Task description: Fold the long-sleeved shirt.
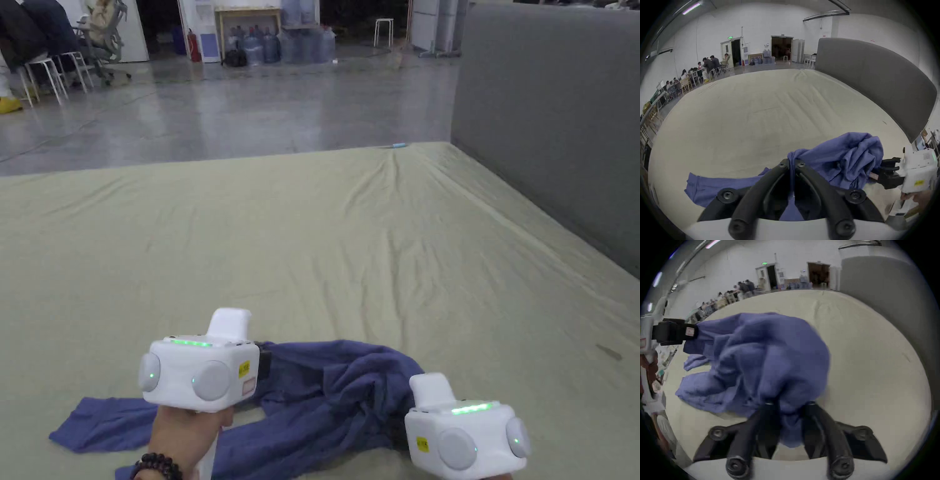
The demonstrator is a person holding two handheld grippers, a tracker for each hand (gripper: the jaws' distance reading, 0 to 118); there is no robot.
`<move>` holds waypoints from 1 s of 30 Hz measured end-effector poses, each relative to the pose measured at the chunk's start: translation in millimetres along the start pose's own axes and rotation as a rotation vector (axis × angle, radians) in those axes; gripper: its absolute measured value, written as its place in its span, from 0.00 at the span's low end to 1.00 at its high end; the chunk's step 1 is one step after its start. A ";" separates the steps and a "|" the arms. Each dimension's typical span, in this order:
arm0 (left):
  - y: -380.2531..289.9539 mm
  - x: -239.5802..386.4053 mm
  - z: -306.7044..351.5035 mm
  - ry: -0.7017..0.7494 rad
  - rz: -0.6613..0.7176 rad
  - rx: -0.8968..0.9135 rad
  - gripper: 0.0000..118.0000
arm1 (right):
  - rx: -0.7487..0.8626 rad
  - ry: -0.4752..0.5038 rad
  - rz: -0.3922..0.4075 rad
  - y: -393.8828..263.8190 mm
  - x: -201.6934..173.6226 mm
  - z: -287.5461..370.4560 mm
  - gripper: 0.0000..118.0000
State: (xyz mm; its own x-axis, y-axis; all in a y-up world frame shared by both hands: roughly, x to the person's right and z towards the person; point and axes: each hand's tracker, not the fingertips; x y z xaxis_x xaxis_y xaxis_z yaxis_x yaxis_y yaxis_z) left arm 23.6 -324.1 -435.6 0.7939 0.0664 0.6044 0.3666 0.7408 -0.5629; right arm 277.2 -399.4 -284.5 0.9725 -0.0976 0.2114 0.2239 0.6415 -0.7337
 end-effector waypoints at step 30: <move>343.5 -95.1 300.2 0.413 0.008 0.679 0.00 | 0.736 -0.099 0.264 459.7 -57.9 274.9 0.07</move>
State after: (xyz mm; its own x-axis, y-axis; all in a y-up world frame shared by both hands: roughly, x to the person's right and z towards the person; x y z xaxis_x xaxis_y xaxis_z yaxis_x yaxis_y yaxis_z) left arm -71.6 124.7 -517.1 0.9598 -0.0811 0.2688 0.0896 0.9958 -0.0193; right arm 306.2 110.3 -456.5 0.9696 0.1745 0.1716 -0.1475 0.9762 -0.1589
